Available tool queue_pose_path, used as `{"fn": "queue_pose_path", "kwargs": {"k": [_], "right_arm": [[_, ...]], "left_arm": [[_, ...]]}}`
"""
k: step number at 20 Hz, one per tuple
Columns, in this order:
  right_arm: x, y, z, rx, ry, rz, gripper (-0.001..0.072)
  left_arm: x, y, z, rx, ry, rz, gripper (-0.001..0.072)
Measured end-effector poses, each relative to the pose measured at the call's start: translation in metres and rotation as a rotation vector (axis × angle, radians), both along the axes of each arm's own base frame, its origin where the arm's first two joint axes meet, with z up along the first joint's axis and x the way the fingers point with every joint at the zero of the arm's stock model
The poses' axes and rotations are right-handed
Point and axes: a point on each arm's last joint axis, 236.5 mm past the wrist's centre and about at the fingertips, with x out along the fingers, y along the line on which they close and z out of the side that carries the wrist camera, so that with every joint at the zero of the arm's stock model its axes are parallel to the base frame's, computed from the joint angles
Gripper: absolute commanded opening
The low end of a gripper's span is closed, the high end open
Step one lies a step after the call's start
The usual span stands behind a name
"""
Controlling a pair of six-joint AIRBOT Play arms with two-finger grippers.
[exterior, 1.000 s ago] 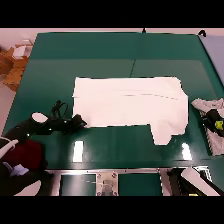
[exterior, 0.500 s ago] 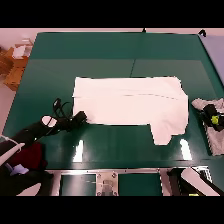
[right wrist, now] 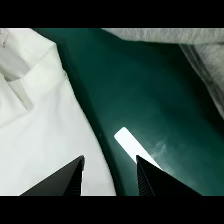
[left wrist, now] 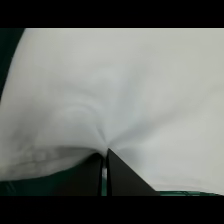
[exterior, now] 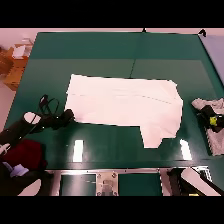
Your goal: Fold the shirts.
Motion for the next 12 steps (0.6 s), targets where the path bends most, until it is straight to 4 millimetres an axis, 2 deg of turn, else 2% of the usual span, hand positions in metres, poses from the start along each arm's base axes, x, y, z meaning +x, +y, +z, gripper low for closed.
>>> {"fn": "queue_pose_path", "kwargs": {"k": [4, 9, 12], "right_arm": [[-0.025, 0.039, -0.017, 0.134, 0.092, 0.071, 0.0394], [-0.069, 0.086, -0.055, 0.282, 0.223, 0.097, 0.0401], [-0.078, 0.105, -0.064, 0.343, 0.239, 0.088, 0.0403]], "left_arm": [[-0.002, 0.005, 0.001, 0.020, -0.008, -0.028, 0.0025], [-0.007, 0.004, 0.000, 0.017, 0.006, -0.051, 0.0024], [-0.009, 0.003, 0.000, 0.016, 0.011, -0.058, 0.0025]]}}
